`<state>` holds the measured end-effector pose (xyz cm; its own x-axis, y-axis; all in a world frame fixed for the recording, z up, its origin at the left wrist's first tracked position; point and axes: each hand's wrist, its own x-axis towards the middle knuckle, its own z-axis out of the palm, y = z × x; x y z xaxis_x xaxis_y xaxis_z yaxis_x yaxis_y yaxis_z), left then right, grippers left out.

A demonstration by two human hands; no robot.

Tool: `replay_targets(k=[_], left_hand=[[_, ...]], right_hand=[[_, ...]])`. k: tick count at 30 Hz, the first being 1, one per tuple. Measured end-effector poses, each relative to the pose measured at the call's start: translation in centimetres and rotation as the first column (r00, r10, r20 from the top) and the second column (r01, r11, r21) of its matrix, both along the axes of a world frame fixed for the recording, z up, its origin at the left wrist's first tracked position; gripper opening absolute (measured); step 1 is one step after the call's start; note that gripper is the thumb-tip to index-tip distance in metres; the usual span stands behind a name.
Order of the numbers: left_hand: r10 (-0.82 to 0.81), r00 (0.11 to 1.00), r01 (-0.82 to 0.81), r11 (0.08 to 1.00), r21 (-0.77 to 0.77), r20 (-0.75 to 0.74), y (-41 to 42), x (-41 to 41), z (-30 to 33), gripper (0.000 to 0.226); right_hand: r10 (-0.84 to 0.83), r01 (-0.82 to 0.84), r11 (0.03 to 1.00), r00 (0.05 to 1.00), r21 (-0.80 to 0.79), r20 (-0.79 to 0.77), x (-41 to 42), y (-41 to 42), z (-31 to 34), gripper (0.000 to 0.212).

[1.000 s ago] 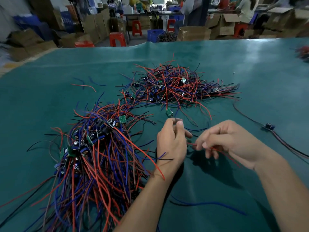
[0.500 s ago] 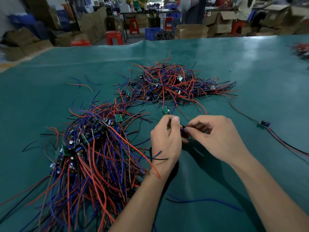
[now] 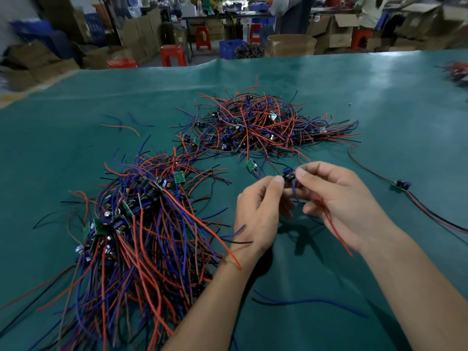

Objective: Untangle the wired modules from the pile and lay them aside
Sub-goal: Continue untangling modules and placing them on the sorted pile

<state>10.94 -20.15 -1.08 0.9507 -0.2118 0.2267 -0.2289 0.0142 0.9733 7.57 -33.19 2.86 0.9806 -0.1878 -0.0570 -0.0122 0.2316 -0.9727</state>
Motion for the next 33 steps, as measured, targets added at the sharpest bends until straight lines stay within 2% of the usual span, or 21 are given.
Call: replay_targets(k=[2, 4, 8, 10, 11, 13, 14, 16, 18, 20, 22, 24, 25, 27, 33], left_hand=[[0.019, 0.999, -0.021, 0.999, 0.043, 0.044, -0.1, 0.0, -0.1, 0.040], [0.032, 0.998, -0.036, 0.996, 0.085, 0.055, -0.2, 0.1, -0.2, 0.035], [0.048, 0.999, -0.049, 0.995, 0.082, 0.013, -0.3, 0.2, -0.4, 0.013], [0.064, 0.998, -0.064, 0.996, 0.058, 0.001, -0.3, 0.4, -0.6, 0.014], [0.070, 0.998, -0.070, 0.996, 0.057, 0.008, -0.3, 0.5, -0.9, 0.015], [0.068, 0.997, -0.070, 0.995, 0.074, 0.033, -0.4, 0.7, -1.1, 0.011], [0.063, 0.997, -0.067, 0.994, 0.082, 0.043, -0.4, 0.7, -1.2, 0.010], [0.058, 0.997, -0.062, 0.995, 0.079, 0.056, -0.4, 0.8, -1.2, 0.009], [0.067, 0.995, -0.073, 0.994, 0.085, 0.068, -0.4, 0.8, -1.2, 0.011], [0.076, 0.993, -0.088, 0.988, 0.127, 0.092, -0.4, 0.8, -1.2, 0.013], [0.085, 0.991, -0.100, 0.984, 0.144, 0.106, -0.4, 0.9, -1.2, 0.012], [0.092, 0.990, -0.106, 0.985, 0.133, 0.108, -0.4, 0.8, -1.1, 0.009], [0.097, 0.989, -0.111, 0.985, 0.132, 0.111, -0.4, 0.7, -1.0, 0.009], [0.095, 0.989, -0.110, 0.985, 0.131, 0.115, -0.4, 0.7, -0.9, 0.011], [0.037, 0.994, -0.054, 0.986, 0.159, 0.107, -0.2, 0.5, -0.6, 0.010]], right_hand=[[-0.048, 0.064, 0.963, 0.997, -0.263, 0.068, 0.0, 0.2, -0.5, 0.011], [-0.090, 0.166, 0.830, 0.982, -0.533, 0.166, 0.2, 0.2, -1.0, 0.014], [-0.083, 0.214, 0.730, 0.970, -0.649, 0.227, 0.3, -0.7, -1.0, 0.018], [-0.103, 0.212, 0.694, 0.975, -0.688, 0.197, 0.3, -1.5, -0.9, 0.013], [-0.098, 0.182, 0.719, 0.982, -0.671, 0.162, 0.3, -1.9, -0.8, 0.010], [-0.038, 0.076, 0.841, 0.996, -0.535, 0.081, 0.1, -2.5, -0.4, 0.008], [0.004, 0.016, 0.905, 0.999, -0.426, 0.047, 0.0, -2.8, -0.1, 0.008], [0.095, -0.093, 0.980, 0.995, -0.175, 0.006, 0.0, -2.9, 0.3, 0.024], [0.195, -0.194, 0.979, 0.981, 0.063, -0.017, 0.2, -2.9, 0.5, 0.039], [0.259, -0.251, 0.942, 0.966, 0.222, -0.007, 0.4, -2.7, 0.4, 0.046], [0.191, -0.186, 0.966, 0.982, 0.180, -0.007, 0.7, -2.2, -0.2, 0.034], [-0.001, 0.001, 0.999, 1.000, -0.037, -0.009, 1.0, -1.5, -1.1, 0.016], [-0.076, 0.076, 0.986, 0.997, -0.148, 0.006, 1.2, -1.2, -1.6, 0.015], [-0.112, 0.122, 0.956, 0.992, -0.267, 0.052, 1.3, -0.9, -2.0, 0.013], [-0.035, 0.048, 0.984, 0.996, -0.173, 0.076, 1.3, -1.2, -2.0, 0.015]])
